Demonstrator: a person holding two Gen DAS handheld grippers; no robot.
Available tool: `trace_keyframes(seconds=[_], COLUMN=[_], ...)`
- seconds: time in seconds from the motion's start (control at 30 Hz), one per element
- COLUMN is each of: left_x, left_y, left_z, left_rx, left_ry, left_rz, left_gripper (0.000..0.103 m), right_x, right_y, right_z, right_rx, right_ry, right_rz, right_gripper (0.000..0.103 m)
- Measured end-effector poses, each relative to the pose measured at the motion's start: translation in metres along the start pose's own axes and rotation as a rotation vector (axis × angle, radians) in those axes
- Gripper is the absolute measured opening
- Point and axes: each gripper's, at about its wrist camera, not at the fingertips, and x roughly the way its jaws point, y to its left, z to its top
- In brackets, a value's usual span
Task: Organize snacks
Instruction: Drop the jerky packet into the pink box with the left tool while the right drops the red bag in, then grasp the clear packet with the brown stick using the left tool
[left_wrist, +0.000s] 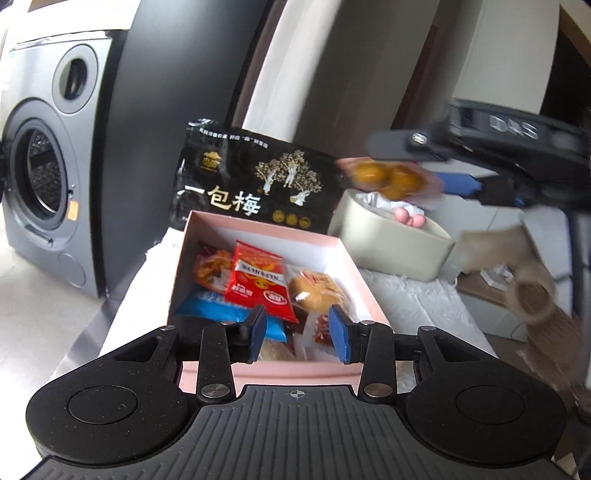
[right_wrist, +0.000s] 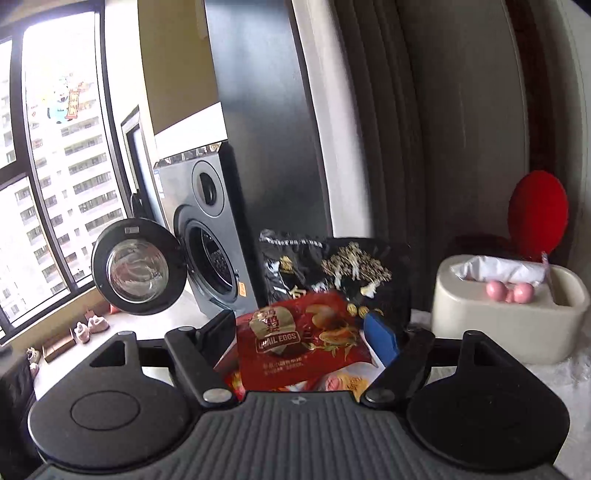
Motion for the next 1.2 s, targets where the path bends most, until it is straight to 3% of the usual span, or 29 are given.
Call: trace_keyframes(seconds=[0.1,0.2,0.33,0.43,0.53,0.63,0.8,1.0,1.2], left_x=[-0.006,0.002,0.020,0.039,0.049,0.035,0.021,0.030,0.012], left_y=[-0.007,-0.017,-0.026,-0.029,-0.033,-0.047,-0.071,-0.061,-0.065], left_z=[-0.012,-0.022,-0.020,-0.013,-0.011,-0.016,-0.051,-0.094,-0.103], left_rx=[0.031,0.057,0.028,0.011,-0.006,0.058,0.225,0.169,0.196], left_ry=[0.064,0.121,0.114,0.138,0.157,0.111,0.216,0.331,0.355], left_rz=[-0.058,-0.120,-0.158,-0.180,-0.162,-0.153,-0.225,-0.202,-0.264], left_gripper=[0.041,0.040,0.030,0.030,0.024,0.024,0.025,0.024,0.025], right_x=[0.006,-0.014,-0.056,-0.088,-0.111,-0.126,-0.138,-0.133,-0.129], right_y=[-0.003,-0.016,-0.042,-0.060,-0.070,-0.083,-0.117,-0.112,-0.089], right_z=[0.001,-0.018,-0.056,-0.089,-0.121,-0.151,-0.195,-0.220,-0.225], right_rx=[0.006,0.010,0.030,0.040,0.010,0.003,0.151,0.210,0.152], right_ry=[0.040,0.063,0.094,0.113,0.124,0.143,0.220,0.237,0.235], right_rz=[0.003,-0.036,-0.120,-0.174,-0.255,-0.325,-0.297,-0.238,-0.210], right_gripper=[0.081,0.081,0.081,0.081,0.081,0.081,0.081,0.082,0.086])
